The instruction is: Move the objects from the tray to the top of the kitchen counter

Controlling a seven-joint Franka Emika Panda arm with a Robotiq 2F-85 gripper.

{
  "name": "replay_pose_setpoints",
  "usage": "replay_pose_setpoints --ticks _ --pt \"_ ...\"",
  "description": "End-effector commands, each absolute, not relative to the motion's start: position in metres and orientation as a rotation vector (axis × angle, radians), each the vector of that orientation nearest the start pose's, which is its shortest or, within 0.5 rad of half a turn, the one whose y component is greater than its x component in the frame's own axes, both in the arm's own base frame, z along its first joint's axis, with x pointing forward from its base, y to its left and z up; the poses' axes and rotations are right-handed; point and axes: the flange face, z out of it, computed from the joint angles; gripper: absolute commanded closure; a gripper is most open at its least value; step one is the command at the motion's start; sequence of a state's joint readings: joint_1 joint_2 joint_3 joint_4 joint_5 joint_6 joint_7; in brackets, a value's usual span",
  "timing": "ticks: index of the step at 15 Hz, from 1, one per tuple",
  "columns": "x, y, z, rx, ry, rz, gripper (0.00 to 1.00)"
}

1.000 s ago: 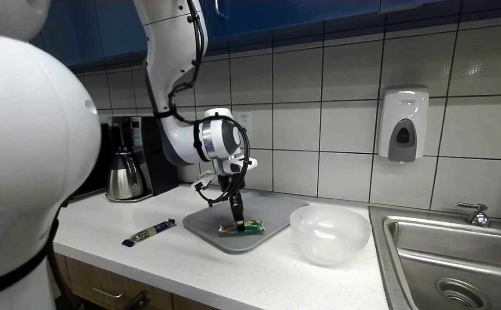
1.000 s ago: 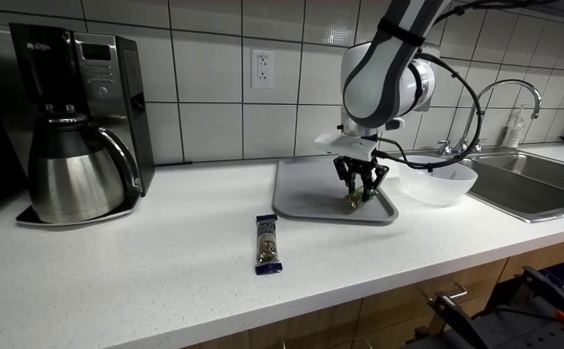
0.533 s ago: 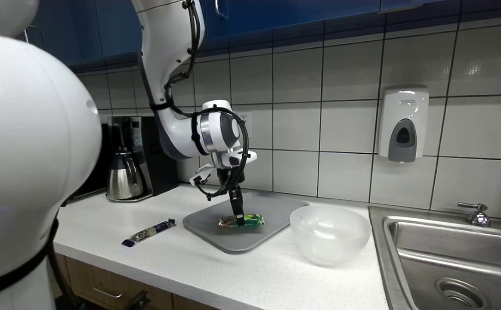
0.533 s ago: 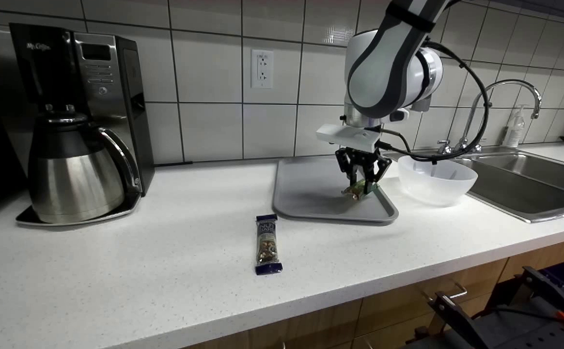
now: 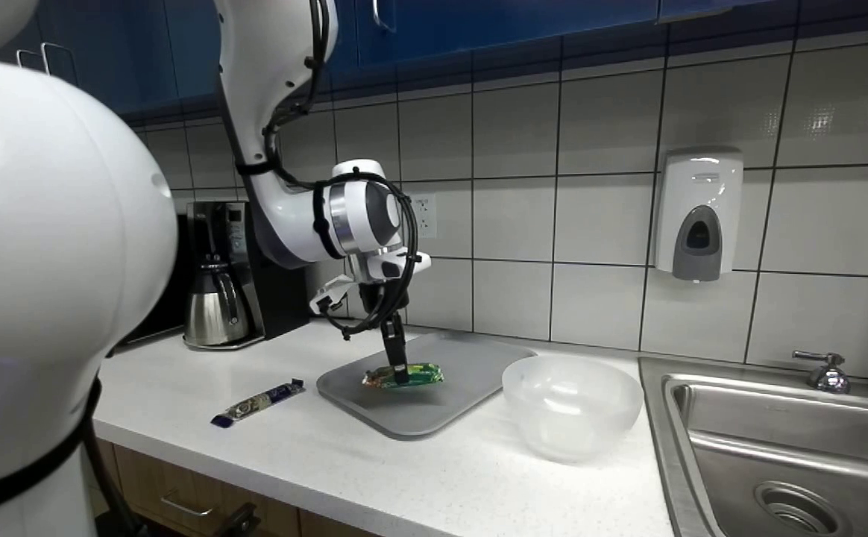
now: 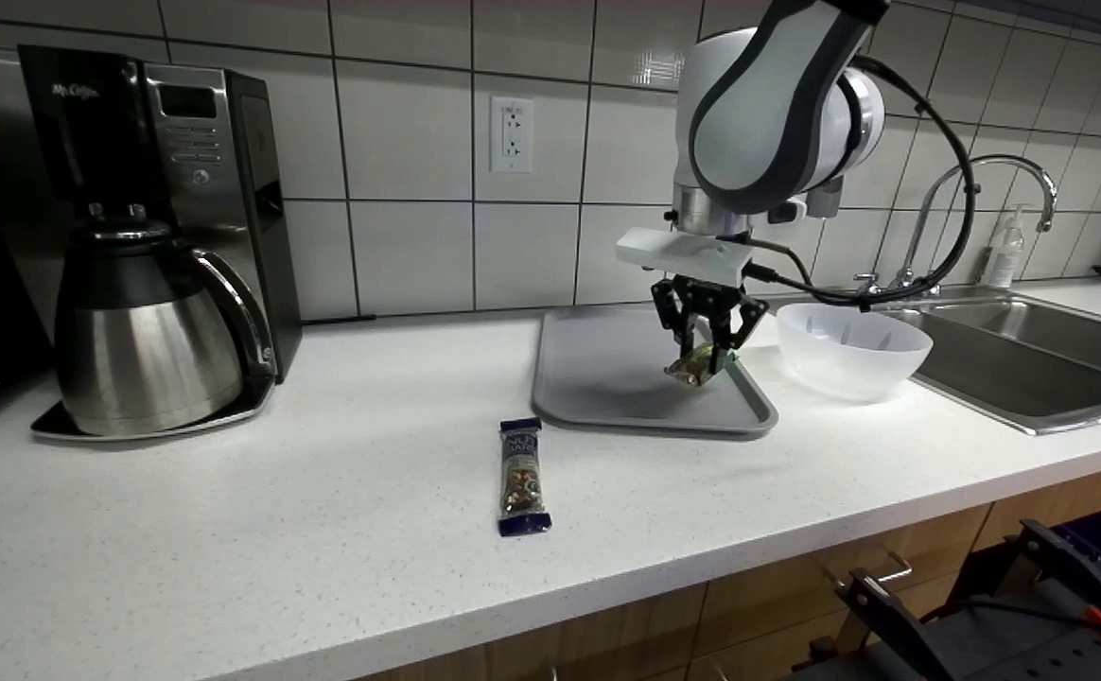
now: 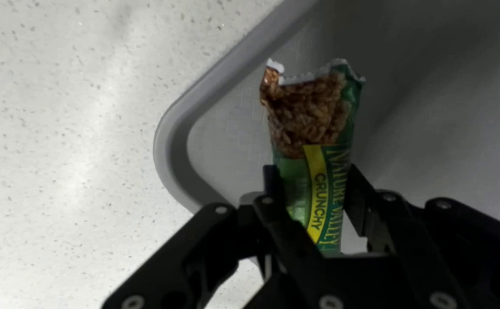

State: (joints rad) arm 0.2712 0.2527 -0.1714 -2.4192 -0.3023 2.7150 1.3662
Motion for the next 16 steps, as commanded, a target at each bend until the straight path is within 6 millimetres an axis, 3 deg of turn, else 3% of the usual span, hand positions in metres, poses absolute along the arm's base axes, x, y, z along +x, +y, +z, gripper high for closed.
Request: replay_pose_setpoints --ticks 1,16 --pt "0.476 0.073 0.226 -2.861 1.427 -0.245 0.86" --pt "0.451 0.144 0.211 -2.977 0.914 -0.098 0.86"
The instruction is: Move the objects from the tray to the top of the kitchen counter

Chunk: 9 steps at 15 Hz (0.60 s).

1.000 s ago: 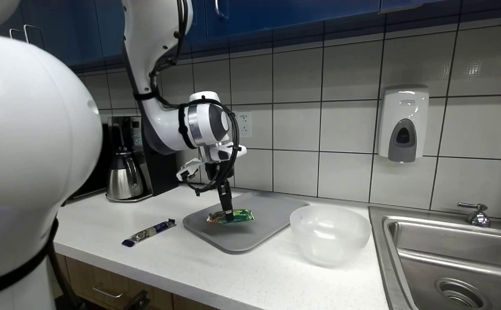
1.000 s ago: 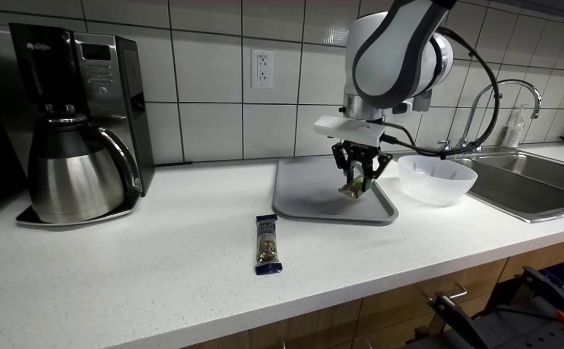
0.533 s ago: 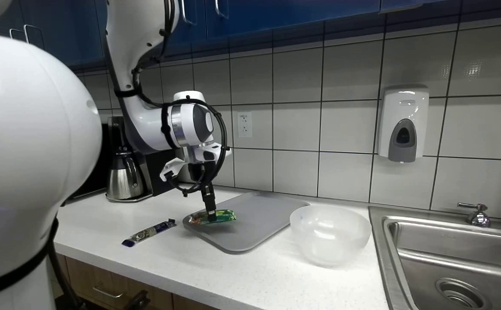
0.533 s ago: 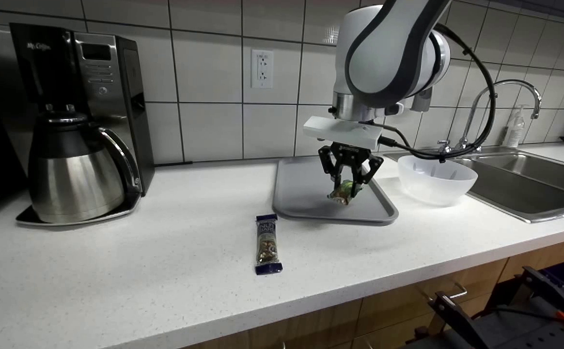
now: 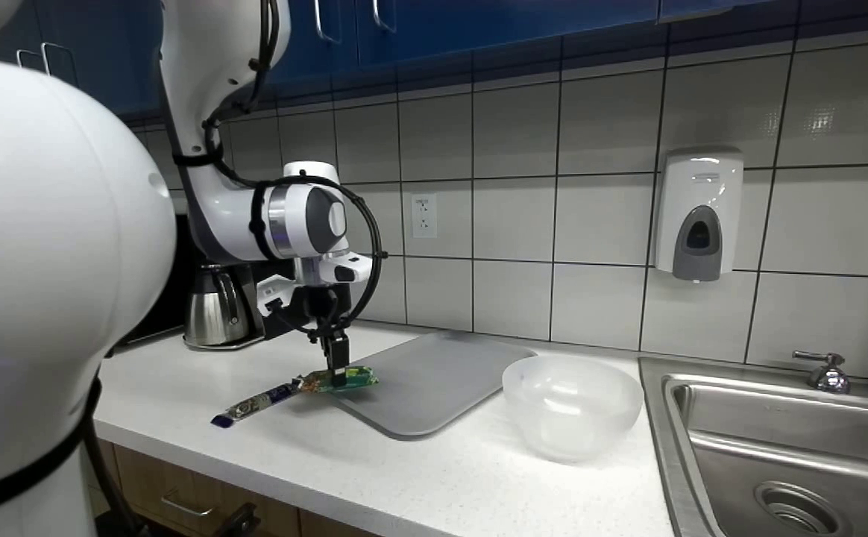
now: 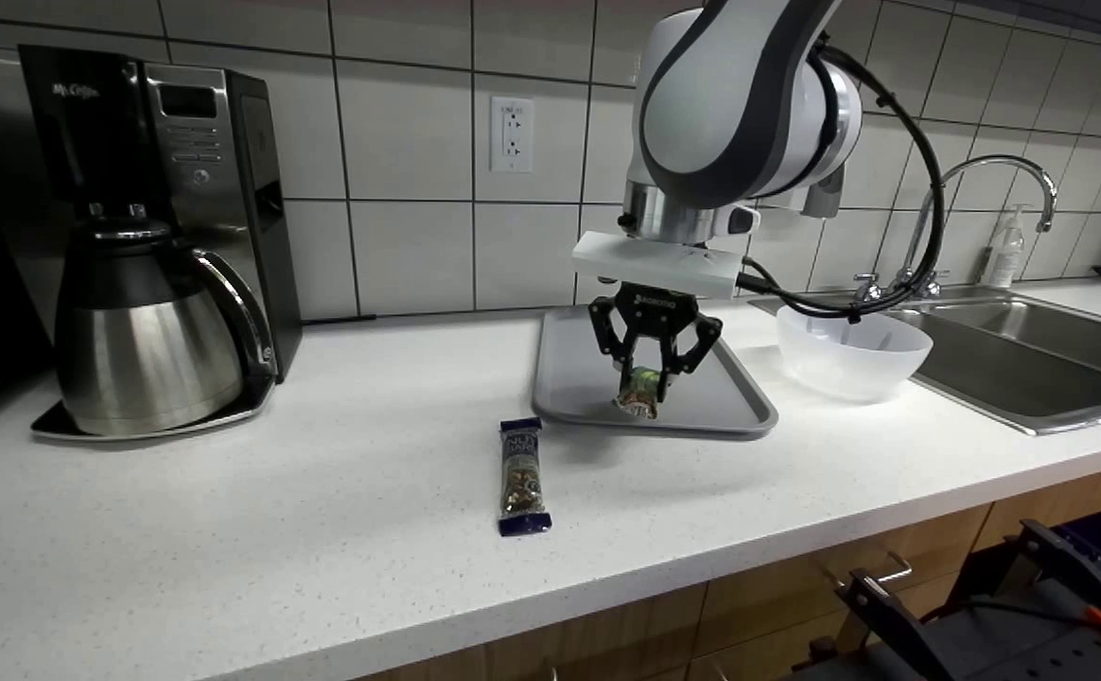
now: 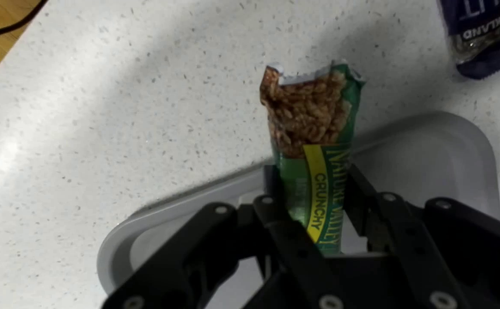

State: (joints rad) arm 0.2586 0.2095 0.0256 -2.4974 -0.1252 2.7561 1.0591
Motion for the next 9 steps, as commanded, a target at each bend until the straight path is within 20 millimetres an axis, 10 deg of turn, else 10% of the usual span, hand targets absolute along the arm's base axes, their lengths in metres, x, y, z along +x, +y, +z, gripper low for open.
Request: replay_pose_setpoints --ticks 1,9 --pt "0.449 0.148 0.21 -2.985 0.876 -0.081 0.86" --pt "0.438 0.168 0.198 -3.042 0.655 -0.032 0.86"
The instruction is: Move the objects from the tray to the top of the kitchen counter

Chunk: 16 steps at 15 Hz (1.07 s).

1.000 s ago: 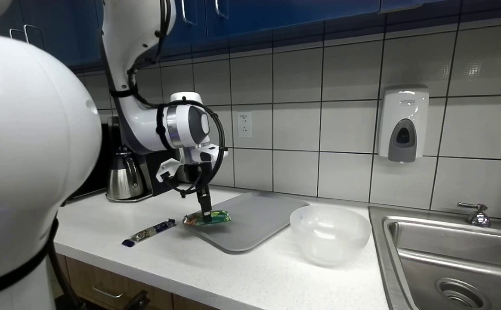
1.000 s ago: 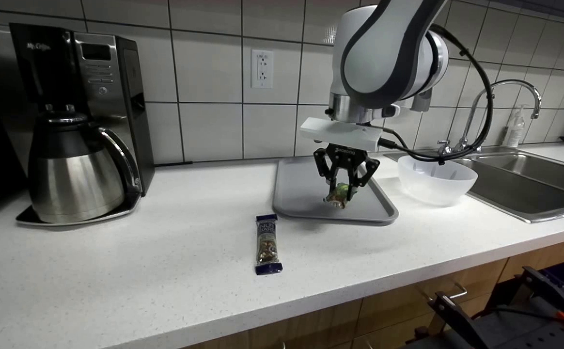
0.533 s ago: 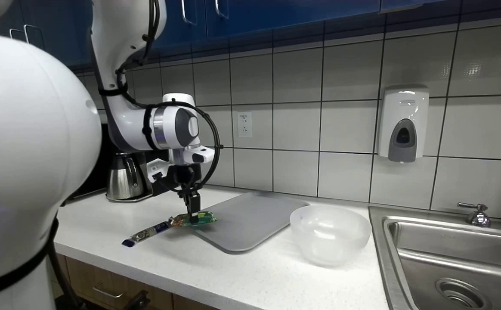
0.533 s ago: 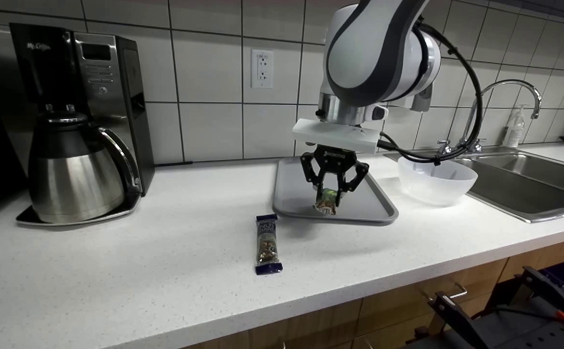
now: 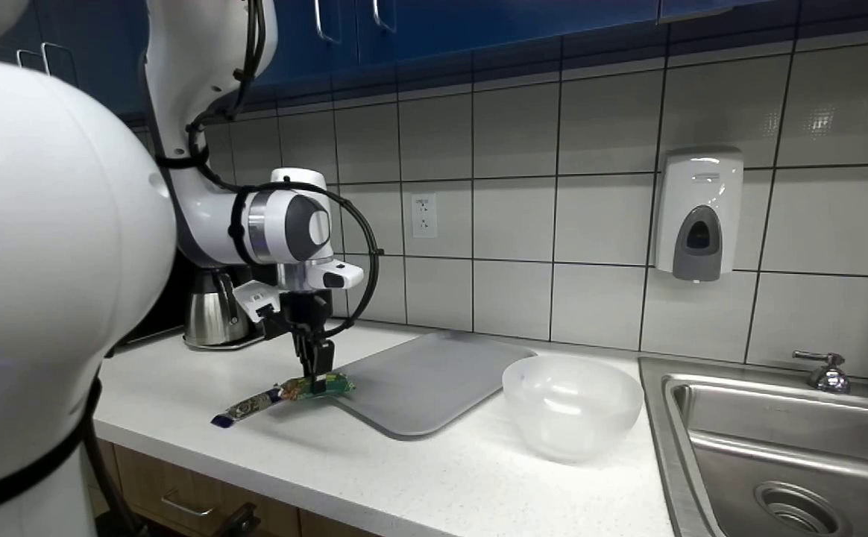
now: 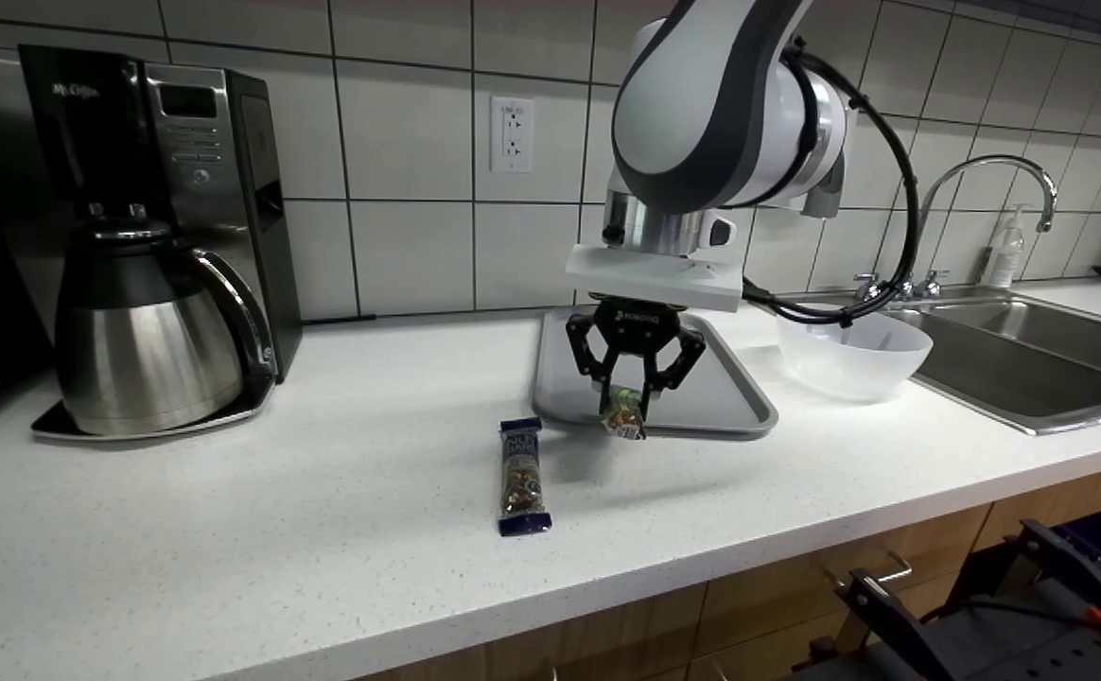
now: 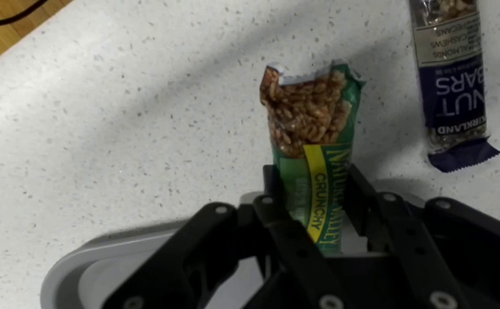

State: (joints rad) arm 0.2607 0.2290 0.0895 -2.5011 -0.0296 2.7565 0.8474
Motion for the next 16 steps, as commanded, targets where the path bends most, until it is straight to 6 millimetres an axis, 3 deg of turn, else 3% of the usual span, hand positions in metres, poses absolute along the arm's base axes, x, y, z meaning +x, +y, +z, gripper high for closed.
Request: replay_pose_setpoints --ticks 1,16 --pt "0.437 0.169 0.196 -3.049 0.635 -0.026 0.86" --pt "0.418 0.203 0.183 -3.137 0.337 -0.026 0.86"
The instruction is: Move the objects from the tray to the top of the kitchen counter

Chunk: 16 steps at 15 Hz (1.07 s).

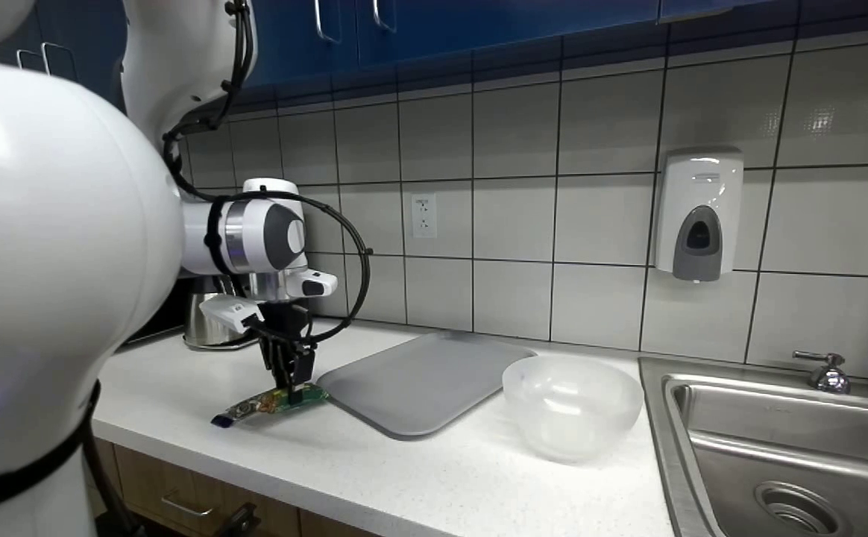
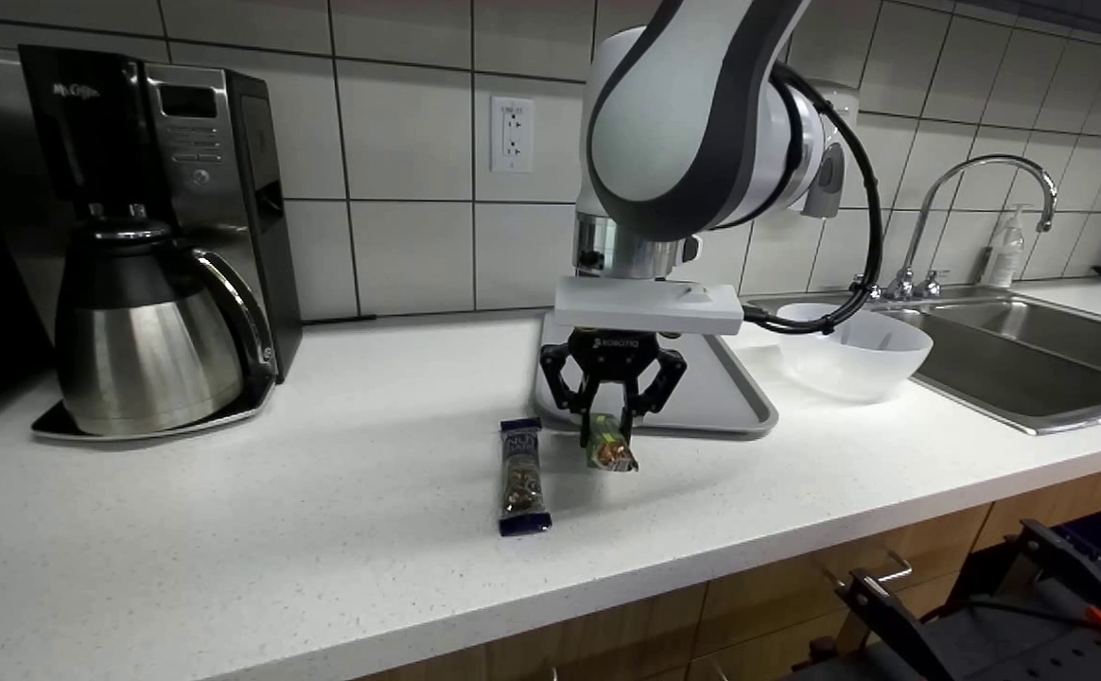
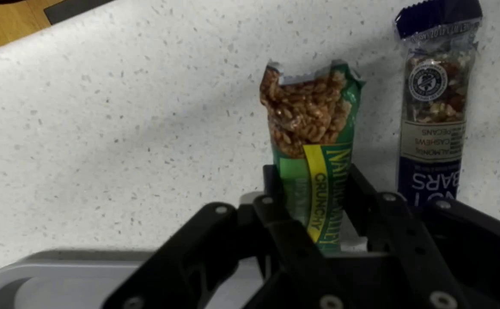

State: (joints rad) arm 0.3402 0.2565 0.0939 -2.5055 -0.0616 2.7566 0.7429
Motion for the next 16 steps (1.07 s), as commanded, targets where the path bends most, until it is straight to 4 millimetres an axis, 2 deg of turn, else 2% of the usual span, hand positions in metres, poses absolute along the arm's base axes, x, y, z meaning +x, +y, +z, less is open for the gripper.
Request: replay_pose_setpoints --ticks 1,9,10,11,16 --pt "0.417 0.203 0.18 -3.146 0.318 -0.031 0.86" --pt "0.416 0.206 0.168 -3.18 0.239 -0.033 0.86" --pt "0.416 0.206 0.168 -3.181 0.246 -0.037 0.36" --pt "0.416 0.206 0.168 -3.181 0.245 -0.037 0.35" --pt "0.419 0.205 0.171 -3.173 0.261 -0.047 0.0"
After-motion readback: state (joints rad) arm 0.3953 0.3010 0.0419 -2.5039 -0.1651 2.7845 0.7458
